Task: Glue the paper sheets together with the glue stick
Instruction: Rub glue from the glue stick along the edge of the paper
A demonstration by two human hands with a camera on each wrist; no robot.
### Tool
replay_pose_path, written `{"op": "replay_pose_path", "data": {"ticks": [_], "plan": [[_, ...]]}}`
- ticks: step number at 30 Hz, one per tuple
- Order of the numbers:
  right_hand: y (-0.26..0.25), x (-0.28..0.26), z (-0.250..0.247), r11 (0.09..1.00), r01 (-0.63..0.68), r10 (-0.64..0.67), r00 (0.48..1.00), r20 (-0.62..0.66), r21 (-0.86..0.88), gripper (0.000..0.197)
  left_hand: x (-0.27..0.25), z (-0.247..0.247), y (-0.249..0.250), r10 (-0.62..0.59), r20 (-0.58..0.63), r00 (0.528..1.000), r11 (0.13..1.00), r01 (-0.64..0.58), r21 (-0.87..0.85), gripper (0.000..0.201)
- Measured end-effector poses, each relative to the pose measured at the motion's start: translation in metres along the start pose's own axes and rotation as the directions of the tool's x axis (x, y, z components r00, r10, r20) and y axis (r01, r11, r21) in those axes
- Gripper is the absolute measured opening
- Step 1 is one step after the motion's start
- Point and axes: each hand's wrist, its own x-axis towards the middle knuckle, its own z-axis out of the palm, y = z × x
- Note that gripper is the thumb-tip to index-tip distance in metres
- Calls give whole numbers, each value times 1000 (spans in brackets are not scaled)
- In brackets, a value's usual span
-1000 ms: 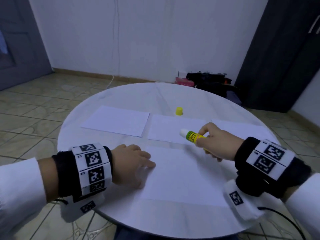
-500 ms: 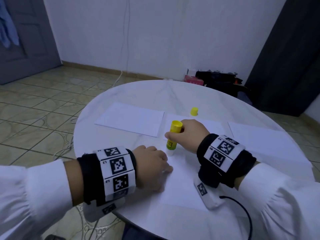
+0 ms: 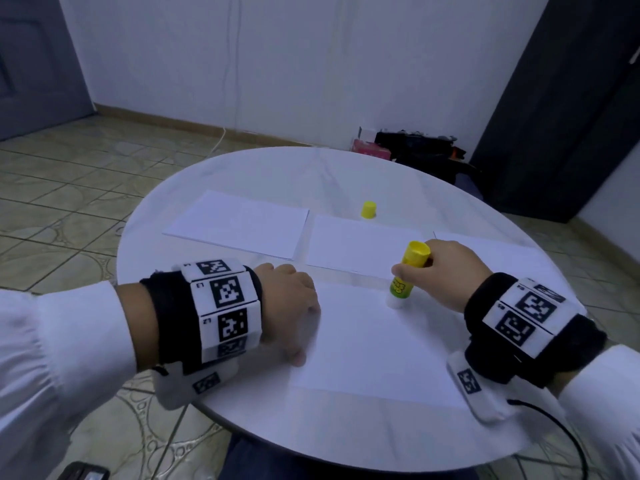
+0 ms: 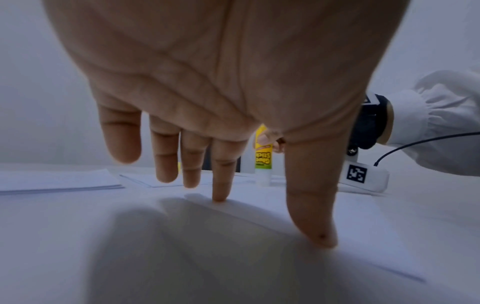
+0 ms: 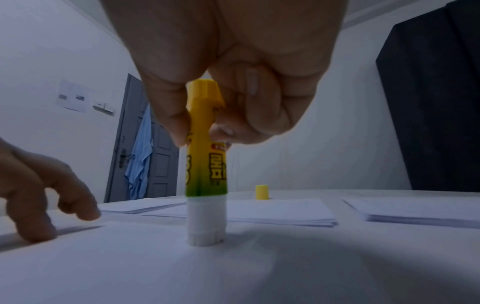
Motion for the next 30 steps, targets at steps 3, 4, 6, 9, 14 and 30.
{"op": "replay_pose_path", "data": {"ticks": [3,4,6,9,14,30], "plan": [[18,-2,-8,999,-37,36,999,-16,-27,33,3,0,-2,-44,55,998,999,45,-26,75],[23,-2,-10,998,-46,45,999,-19,-32,34,4,1,-3,-80,83,993,995,84,-52,77],[31,-2,-14,998,-62,62,998,-26,-27,35,5,3,-5,-120,118,986,989,129,-75,80],[39,-3,-18,996,-83,83,996,-25,-16,34,6,4,-6,-139,131,982,985,151,-88,82],[24,-5,-23,1000,-2,0,996,-85,-24,28,4,4,-10,-179,151,972,971,199,-131,93],[-69,-28,39,933,355,-359,915,184,60,31,-7,-4,-2,-185,201,962,977,202,-67,126]]}}
